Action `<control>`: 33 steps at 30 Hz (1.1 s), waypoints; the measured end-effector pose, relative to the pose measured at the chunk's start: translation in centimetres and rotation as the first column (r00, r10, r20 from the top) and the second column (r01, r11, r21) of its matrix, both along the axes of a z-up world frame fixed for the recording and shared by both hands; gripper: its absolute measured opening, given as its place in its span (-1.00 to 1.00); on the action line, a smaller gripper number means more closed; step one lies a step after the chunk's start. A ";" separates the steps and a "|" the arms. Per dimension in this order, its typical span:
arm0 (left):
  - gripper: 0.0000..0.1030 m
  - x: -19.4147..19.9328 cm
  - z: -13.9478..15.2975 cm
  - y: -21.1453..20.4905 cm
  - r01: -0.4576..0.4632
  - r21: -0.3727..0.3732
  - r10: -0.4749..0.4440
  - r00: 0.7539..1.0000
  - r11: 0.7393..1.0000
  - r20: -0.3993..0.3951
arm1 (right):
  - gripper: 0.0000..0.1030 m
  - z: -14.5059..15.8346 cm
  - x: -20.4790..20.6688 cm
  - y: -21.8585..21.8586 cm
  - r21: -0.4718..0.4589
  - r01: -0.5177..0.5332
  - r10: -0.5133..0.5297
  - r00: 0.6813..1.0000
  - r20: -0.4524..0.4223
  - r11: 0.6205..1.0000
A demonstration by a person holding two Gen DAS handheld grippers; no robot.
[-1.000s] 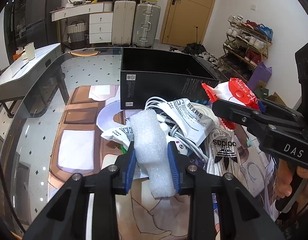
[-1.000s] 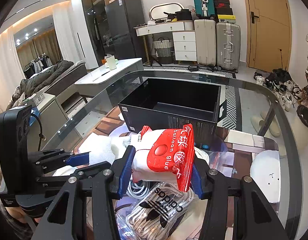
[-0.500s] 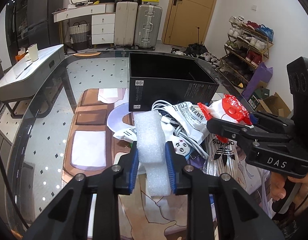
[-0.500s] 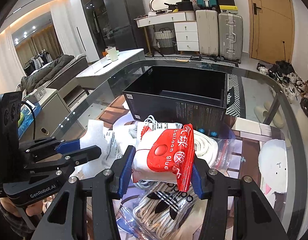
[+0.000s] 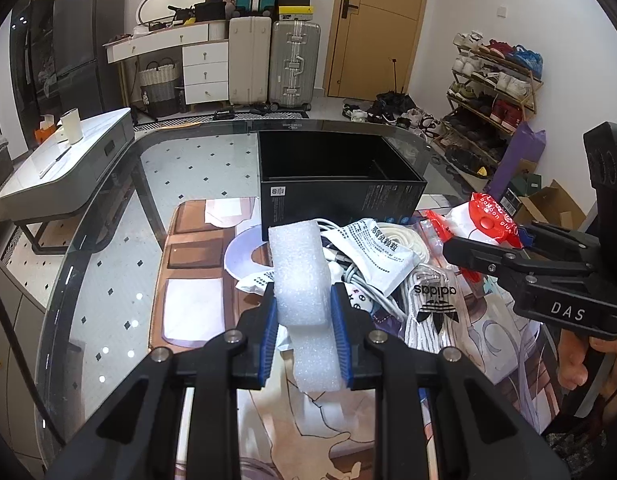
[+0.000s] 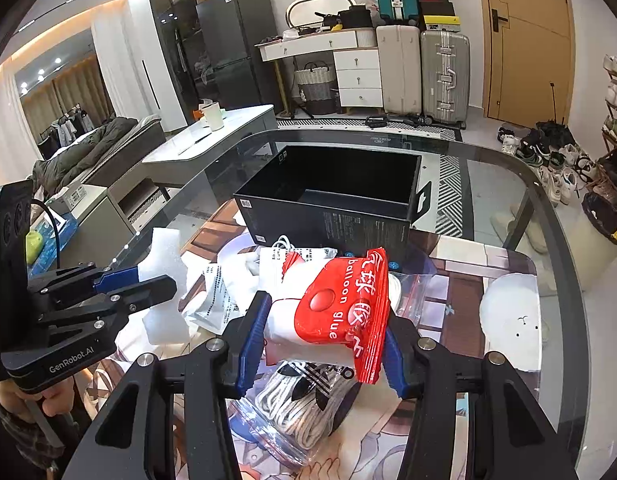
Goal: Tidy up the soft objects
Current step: 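Lift the red packet and white foam sleeve over the black box with both grippers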
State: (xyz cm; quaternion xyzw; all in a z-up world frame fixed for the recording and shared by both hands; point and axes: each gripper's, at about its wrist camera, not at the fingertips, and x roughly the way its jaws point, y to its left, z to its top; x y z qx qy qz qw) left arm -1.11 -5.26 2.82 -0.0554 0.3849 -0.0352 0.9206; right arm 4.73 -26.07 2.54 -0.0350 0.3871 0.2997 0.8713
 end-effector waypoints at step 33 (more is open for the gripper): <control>-0.56 8.1 5.4 1.2 0.041 0.035 -0.043 0.997 0.999 0.060 | -0.02 5.7 6.5 2.2 0.034 0.017 -0.018 1.000 0.006 0.999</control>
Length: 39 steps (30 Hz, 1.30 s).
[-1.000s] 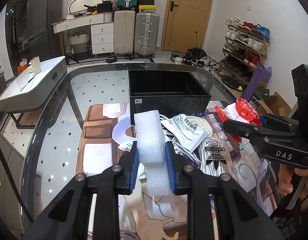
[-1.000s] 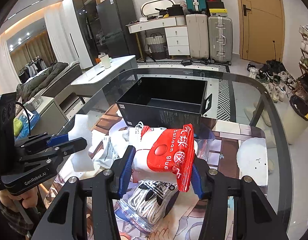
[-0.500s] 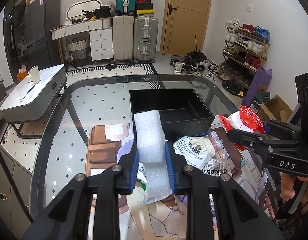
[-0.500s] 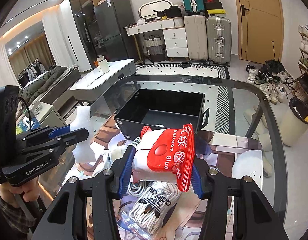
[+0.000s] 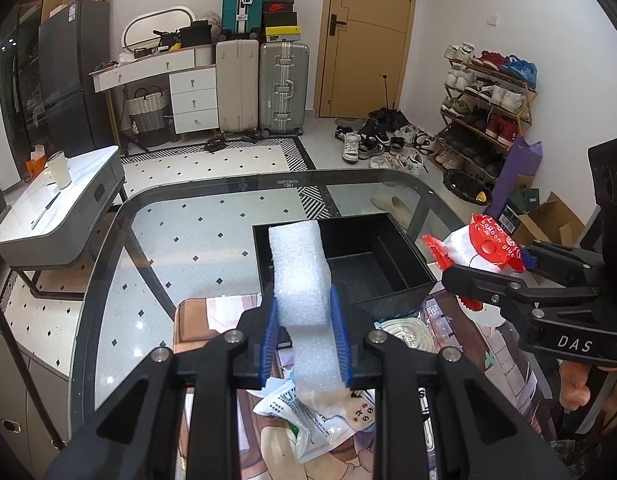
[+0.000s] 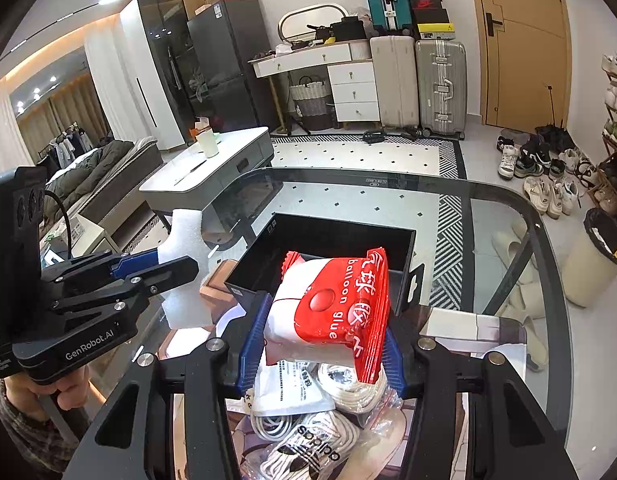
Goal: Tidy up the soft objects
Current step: 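Lift the red packet and white foam sleeve over the black box with both grippers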
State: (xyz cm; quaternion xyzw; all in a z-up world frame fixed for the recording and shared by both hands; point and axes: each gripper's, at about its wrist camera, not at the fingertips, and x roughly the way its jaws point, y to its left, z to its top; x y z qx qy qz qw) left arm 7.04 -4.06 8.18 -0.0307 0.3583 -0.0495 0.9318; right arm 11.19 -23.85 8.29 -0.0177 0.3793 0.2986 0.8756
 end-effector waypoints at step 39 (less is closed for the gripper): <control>-0.56 10.2 -4.5 -1.4 0.059 -0.021 -0.061 0.990 0.998 -0.125 | -0.02 -6.3 11.3 3.4 -0.021 -0.034 0.031 0.992 -0.124 0.999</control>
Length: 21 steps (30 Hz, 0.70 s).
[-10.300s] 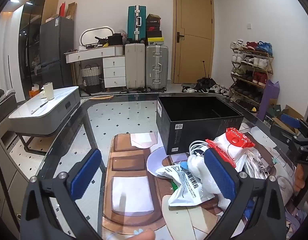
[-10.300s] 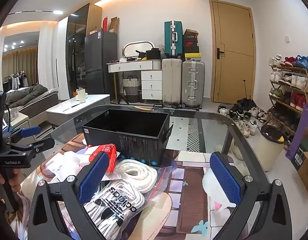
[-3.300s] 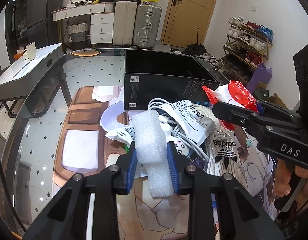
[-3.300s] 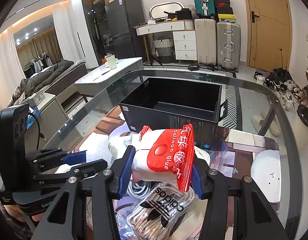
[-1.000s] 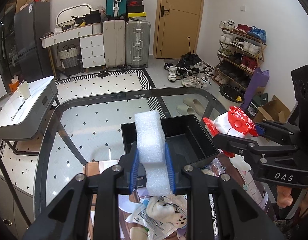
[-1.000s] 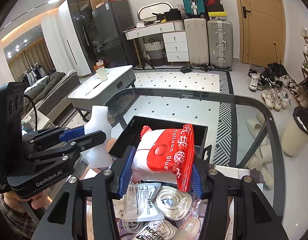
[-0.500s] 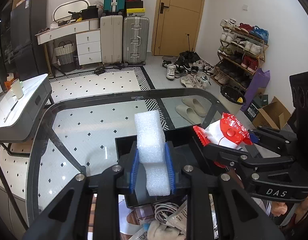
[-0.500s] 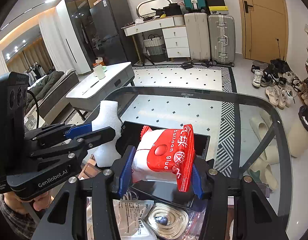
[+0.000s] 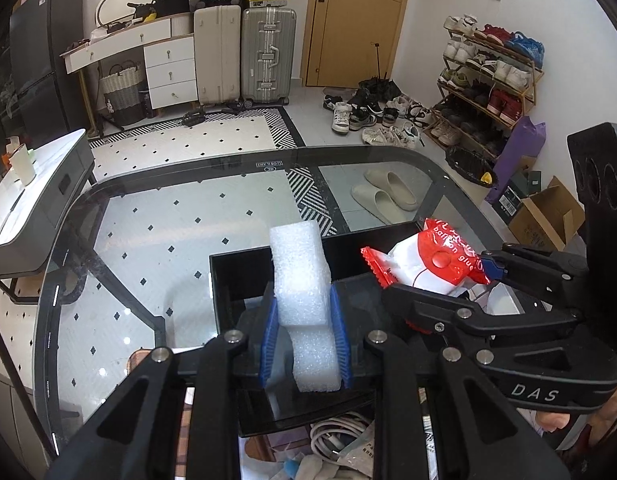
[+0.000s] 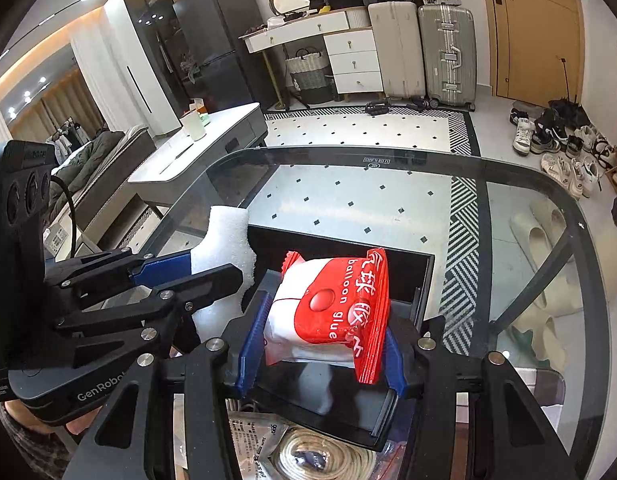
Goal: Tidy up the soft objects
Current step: 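Lift the red packet and white foam sleeve over the black box with both grippers, then open both grippers to drop the foam sleeve and red packet into the box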
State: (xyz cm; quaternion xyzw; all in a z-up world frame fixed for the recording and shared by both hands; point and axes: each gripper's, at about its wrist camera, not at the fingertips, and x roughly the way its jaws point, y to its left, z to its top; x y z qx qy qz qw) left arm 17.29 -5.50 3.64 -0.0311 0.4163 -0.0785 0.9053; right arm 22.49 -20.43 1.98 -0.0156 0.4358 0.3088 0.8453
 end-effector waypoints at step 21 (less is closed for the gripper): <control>0.07 -0.4 -1.0 0.6 -0.002 -0.033 0.001 1.000 0.999 -0.027 | 0.33 0.0 -0.1 -2.2 0.035 0.016 -0.015 1.000 -0.018 0.999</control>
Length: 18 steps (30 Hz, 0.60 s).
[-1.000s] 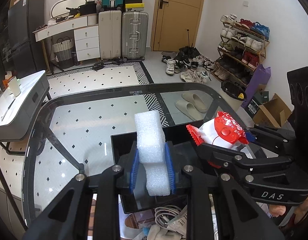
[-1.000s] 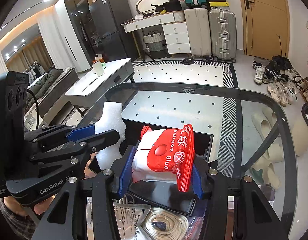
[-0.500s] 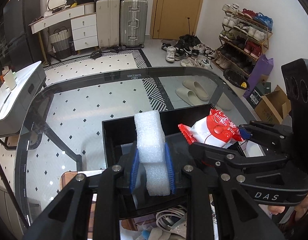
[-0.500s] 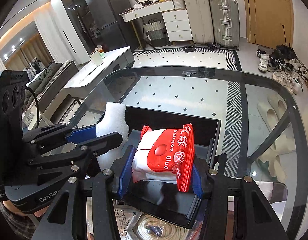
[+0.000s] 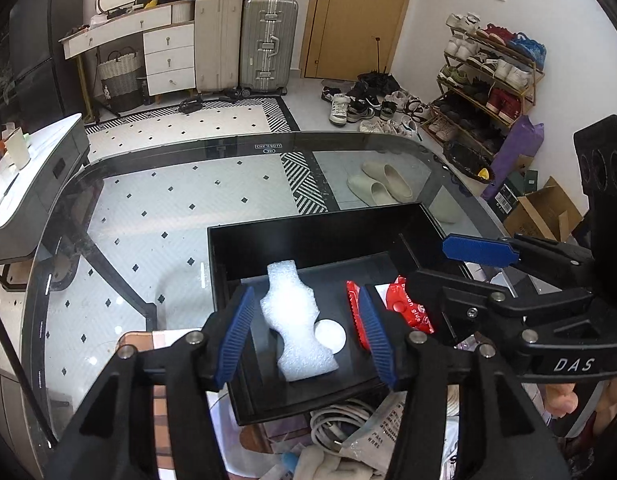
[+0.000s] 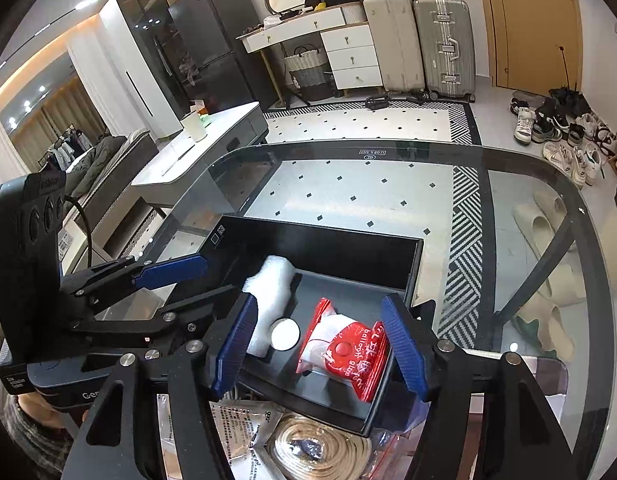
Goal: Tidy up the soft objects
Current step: 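Open both grippers to drop the foam sleeve and red packet into the box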
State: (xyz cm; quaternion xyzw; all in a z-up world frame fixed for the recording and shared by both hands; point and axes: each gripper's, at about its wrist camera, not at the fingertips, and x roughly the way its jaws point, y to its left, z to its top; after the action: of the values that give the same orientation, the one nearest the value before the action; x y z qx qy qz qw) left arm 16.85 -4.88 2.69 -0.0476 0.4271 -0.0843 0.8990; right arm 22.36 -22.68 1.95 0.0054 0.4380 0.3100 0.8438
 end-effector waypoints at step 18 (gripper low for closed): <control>0.83 -3.9 1.6 0.3 -0.010 0.006 0.010 1.000 1.000 0.022 | 0.97 2.8 -5.5 -2.8 0.015 0.013 -0.013 0.999 0.035 1.000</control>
State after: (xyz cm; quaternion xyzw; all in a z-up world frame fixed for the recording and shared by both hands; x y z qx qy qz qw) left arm 12.99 -4.57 4.30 -0.0461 0.4171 -0.0790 0.9043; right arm 16.90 -25.45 4.75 0.0090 0.4208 0.3076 0.8533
